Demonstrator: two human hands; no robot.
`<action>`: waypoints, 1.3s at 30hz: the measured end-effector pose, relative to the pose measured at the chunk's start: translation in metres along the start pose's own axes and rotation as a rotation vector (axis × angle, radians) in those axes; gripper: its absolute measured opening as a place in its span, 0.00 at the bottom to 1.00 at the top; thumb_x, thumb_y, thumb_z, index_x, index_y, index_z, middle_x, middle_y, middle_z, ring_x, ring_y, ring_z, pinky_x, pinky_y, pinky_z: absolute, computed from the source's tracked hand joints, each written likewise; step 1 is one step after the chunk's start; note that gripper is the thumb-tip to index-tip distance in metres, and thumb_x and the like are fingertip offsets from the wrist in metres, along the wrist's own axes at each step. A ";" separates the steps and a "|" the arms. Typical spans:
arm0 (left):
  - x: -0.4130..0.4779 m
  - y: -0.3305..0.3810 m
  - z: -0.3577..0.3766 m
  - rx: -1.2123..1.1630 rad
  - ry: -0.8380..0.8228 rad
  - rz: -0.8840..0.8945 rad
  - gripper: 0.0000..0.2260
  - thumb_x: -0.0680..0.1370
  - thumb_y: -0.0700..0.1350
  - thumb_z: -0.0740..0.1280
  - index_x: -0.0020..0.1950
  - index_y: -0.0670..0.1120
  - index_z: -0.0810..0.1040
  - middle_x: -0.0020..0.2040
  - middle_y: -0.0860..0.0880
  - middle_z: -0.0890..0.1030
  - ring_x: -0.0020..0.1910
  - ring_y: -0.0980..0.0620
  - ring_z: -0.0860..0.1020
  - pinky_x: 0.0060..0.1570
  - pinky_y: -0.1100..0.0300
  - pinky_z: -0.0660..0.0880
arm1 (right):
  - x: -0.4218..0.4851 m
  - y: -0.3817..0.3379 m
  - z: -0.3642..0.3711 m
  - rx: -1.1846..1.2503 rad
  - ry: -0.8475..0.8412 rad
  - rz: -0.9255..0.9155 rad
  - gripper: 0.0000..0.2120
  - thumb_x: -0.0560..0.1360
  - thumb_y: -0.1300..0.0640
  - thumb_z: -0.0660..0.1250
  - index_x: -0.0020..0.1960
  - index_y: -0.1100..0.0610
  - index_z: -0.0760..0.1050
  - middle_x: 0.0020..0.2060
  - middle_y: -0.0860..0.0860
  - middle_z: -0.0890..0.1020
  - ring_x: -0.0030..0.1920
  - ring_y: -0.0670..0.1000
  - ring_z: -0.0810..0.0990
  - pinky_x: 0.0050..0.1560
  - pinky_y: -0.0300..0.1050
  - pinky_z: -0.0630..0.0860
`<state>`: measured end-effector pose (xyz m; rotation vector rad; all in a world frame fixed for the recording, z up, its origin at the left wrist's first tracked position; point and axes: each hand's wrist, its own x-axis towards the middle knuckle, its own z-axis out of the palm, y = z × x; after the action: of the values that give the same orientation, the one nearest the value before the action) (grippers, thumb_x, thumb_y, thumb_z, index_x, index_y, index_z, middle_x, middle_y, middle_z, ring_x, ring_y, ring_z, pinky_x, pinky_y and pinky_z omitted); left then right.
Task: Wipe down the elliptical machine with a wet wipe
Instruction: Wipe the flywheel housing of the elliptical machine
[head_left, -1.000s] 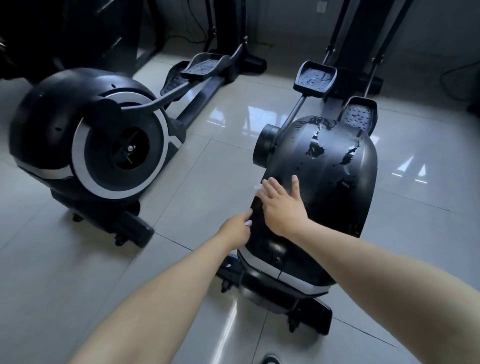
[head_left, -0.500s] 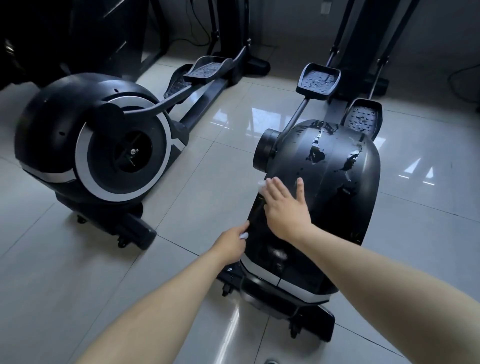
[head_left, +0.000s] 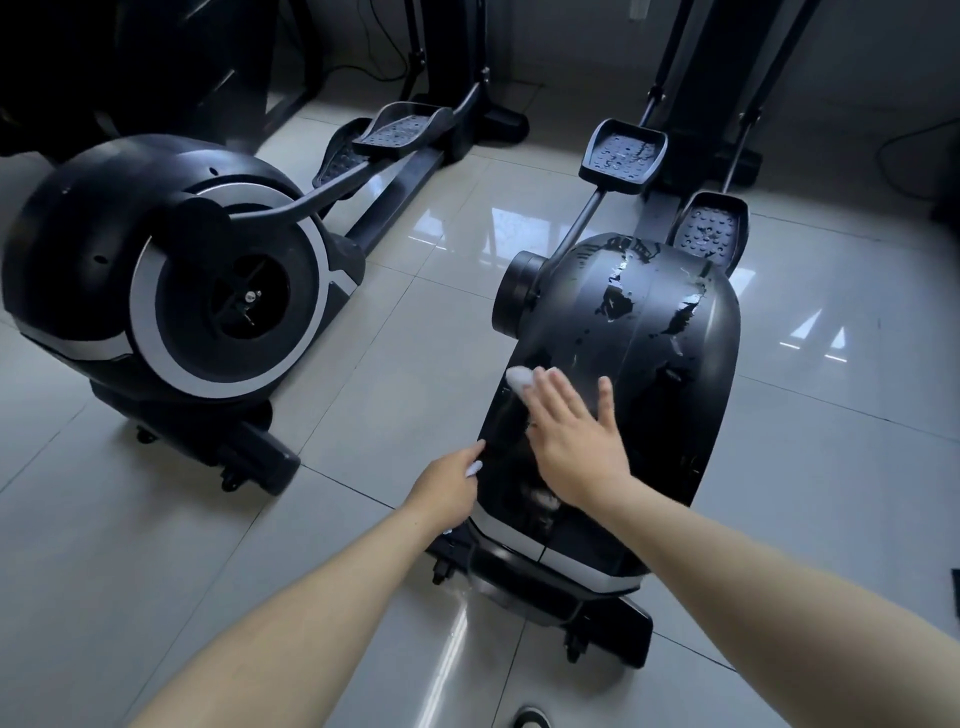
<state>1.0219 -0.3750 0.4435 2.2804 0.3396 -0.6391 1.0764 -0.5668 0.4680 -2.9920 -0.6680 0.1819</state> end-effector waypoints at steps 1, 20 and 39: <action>-0.002 0.006 0.000 0.029 0.041 0.057 0.27 0.83 0.38 0.53 0.81 0.54 0.64 0.74 0.46 0.73 0.65 0.47 0.77 0.50 0.66 0.73 | 0.002 0.009 -0.003 0.052 0.006 0.089 0.28 0.86 0.49 0.45 0.83 0.50 0.40 0.82 0.47 0.39 0.81 0.47 0.34 0.73 0.64 0.24; 0.002 0.061 0.015 0.194 0.117 0.340 0.28 0.84 0.35 0.54 0.83 0.50 0.56 0.84 0.51 0.50 0.81 0.49 0.54 0.77 0.58 0.55 | -0.027 0.024 0.007 0.169 0.028 0.250 0.30 0.86 0.46 0.45 0.83 0.53 0.37 0.81 0.49 0.32 0.80 0.50 0.30 0.75 0.61 0.27; 0.021 0.058 -0.017 0.065 0.117 0.291 0.25 0.82 0.34 0.55 0.78 0.50 0.68 0.79 0.53 0.67 0.77 0.53 0.65 0.73 0.65 0.59 | 0.003 0.007 0.008 0.046 0.052 -0.026 0.29 0.83 0.51 0.43 0.83 0.55 0.52 0.83 0.50 0.54 0.82 0.49 0.48 0.77 0.59 0.28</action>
<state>1.0697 -0.4022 0.4760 2.3733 0.0392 -0.3742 1.0812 -0.5709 0.4592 -2.9312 -0.6876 0.1157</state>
